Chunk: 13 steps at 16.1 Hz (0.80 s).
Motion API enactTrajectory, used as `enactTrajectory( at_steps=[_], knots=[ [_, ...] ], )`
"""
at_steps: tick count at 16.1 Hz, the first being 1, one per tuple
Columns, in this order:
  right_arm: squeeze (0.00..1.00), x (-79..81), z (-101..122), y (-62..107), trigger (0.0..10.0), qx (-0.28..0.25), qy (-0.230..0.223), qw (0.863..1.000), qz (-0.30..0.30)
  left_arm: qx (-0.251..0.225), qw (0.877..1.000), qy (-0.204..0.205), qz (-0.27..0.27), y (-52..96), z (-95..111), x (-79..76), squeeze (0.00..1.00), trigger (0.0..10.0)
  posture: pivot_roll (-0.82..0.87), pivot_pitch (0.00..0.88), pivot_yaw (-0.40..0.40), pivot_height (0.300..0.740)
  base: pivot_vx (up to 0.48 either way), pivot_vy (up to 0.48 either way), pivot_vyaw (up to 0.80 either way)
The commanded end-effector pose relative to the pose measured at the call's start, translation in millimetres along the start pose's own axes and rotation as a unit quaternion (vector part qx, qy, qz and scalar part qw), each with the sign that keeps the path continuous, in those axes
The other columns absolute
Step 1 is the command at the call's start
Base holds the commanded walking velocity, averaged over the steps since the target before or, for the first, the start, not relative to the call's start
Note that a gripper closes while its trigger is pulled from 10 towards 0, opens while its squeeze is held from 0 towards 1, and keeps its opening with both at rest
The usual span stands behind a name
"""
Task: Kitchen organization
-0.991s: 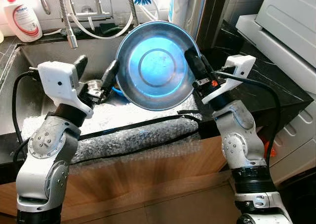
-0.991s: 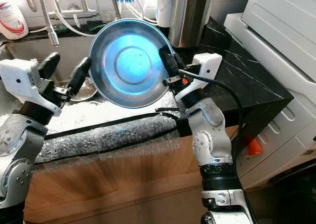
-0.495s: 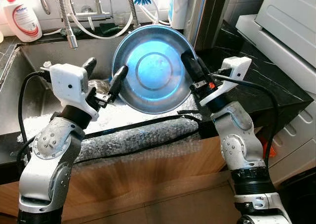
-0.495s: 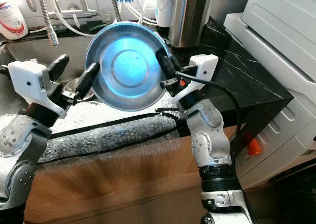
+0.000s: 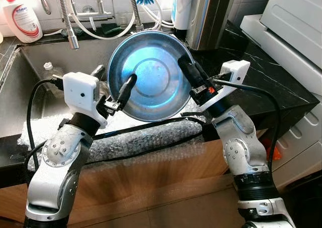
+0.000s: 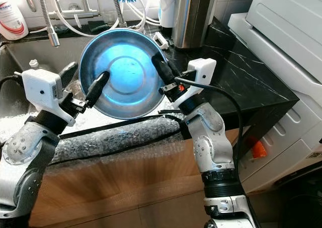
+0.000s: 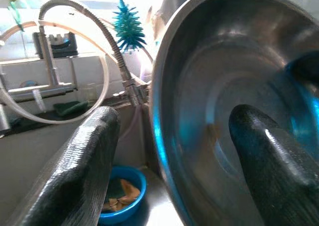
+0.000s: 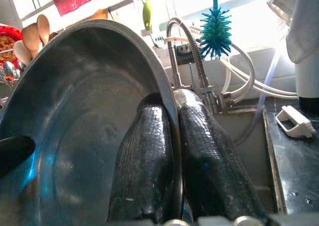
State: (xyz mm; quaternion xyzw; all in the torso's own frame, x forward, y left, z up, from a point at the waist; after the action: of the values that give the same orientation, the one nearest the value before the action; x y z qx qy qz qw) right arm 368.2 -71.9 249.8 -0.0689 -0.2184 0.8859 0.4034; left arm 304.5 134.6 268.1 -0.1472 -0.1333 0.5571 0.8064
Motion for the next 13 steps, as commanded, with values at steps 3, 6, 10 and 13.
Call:
enactTrajectory(
  at_steps=[3, 6, 10, 13],
  knots=[
    [0.00, 5.5, 8.3, -0.9, 10.0, -0.015, 0.000, 1.000, 0.014, -0.009, 1.000, -0.014, 0.006, -0.1, 4.1, 1.0, 0.00, 0.0, 0.06, 0.111, -0.040, 0.740, 0.000, 0.000, 0.00],
    [0.00, 5.9, 8.1, -1.1, 10.0, -0.014, -0.002, 1.000, 0.015, -0.015, 1.000, -0.013, 0.014, -0.5, 6.3, 3.9, 0.00, 0.0, 0.06, 0.111, -0.040, 0.740, 0.000, 0.000, 0.00],
    [0.00, 6.3, 8.4, -1.1, 10.0, -0.014, -0.005, 1.000, 0.015, -0.018, 1.000, -0.007, 0.018, -1.1, 6.2, 2.4, 0.00, 0.0, 0.06, 0.112, -0.041, 0.740, 0.000, 0.000, 0.00],
    [0.00, 6.3, 8.4, -1.1, 10.0, -0.014, -0.004, 1.000, 0.015, -0.017, 1.000, -0.003, 0.013, -0.8, 4.5, -1.7, 0.00, 0.0, 0.06, 0.113, -0.040, 0.740, 0.000, 0.000, 0.00]
  ],
)
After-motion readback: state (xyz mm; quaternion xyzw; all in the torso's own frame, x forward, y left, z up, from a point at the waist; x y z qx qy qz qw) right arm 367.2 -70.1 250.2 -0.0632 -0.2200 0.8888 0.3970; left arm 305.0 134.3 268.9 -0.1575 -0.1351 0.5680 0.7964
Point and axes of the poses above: a point about 5 cm out from each wrist's last joint towards the gripper, its own y axis pointing back from the gripper into the wrist, its own z axis along the axis of the wrist's last joint, x = y × z, the point moved 5 cm from there along -y, pointing out of the wrist towards the gripper, and after that the axes turned 6 degrees about y, right-handed, at the moved point
